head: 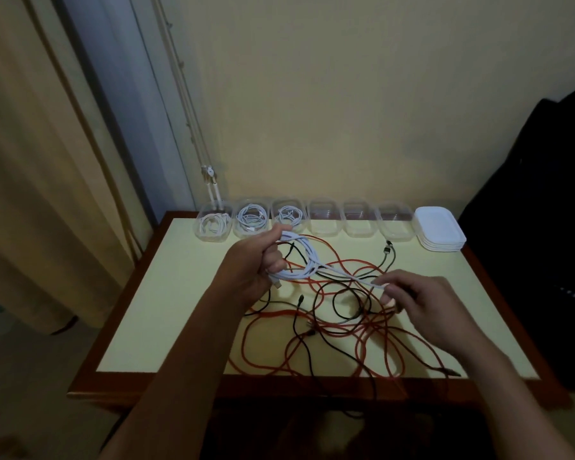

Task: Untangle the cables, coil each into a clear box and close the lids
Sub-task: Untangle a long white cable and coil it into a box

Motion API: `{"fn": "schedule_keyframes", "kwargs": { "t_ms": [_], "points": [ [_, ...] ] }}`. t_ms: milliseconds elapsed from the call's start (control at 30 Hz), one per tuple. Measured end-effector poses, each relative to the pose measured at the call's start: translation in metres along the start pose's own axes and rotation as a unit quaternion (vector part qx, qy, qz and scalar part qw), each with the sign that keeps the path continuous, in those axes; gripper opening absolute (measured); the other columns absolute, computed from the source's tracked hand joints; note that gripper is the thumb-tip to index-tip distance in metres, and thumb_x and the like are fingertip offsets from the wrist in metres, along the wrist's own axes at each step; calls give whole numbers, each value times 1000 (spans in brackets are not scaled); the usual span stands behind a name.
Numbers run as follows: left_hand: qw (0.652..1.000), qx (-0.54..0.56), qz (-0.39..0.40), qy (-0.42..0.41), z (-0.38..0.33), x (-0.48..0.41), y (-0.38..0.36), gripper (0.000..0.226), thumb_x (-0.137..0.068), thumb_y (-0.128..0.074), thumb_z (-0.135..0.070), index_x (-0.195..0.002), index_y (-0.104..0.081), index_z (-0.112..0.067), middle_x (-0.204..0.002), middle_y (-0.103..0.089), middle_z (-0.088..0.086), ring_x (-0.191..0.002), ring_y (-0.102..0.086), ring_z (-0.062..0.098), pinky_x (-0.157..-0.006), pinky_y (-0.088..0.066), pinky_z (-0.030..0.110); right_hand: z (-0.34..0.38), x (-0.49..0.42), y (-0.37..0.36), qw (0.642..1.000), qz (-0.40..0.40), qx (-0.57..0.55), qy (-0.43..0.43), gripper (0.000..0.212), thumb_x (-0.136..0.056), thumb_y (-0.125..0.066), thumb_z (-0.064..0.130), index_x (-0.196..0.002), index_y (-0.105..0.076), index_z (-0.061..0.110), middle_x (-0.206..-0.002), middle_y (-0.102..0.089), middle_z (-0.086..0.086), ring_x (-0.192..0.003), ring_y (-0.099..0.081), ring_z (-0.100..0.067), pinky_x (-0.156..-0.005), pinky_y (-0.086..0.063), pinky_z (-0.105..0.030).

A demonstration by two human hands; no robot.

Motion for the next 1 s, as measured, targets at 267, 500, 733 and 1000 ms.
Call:
{"fn": "schedule_keyframes", "kwargs": {
  "t_ms": [267,500,733,1000],
  "points": [
    [984,172,-17,39,11,-4,-11,25,-107,-41,-20,-102,-59,-2,-36,-19,-7,-25,-19,7,-31,-24,17,12,0,-66,989,-31,83,118,15,-102,-48,22,-102,-62,27,-103,-55,17,-97,-49,-10,-82,-43,-25],
    [972,233,-26,27,19,-3,-20,26,-107,-40,-22,-97,-57,-7,-34,-19,-7,-25,-18,9,-35,-21,16,51,-7,-83,970,-171,-169,-39,25,-107,-42,10,-94,-59,22,-89,-64,5,-80,-62,-4,-68,-43,-9],
    [970,241,-25,30,25,-8,-18,29,-108,-37,-25,-94,-58,-8,-33,-20,-6,-25,-19,8,-35,-23,16,77,-19,-90,848,-163,-478,-161,19,-98,-43,-6,-97,-60,0,-82,-74,-10,-85,-76,-27,-85,-58,-40],
    [972,232,-28,7,15,-10,-16,29,-108,-39,-26,-92,-57,-10,-34,-21,-6,-27,-19,7,-36,-24,16,88,-5,-74,864,-197,-441,-140,12,-94,-68,13,-105,-73,11,-91,-79,-4,-91,-76,-16,-82,-60,-29]
  ]
}}
Point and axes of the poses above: each hand's wrist, its own x-axis away from the middle knuckle, its own y-axis out of the back of the hand, z = x × y, the point moved 3 cm from there along -x, towards the middle knuckle
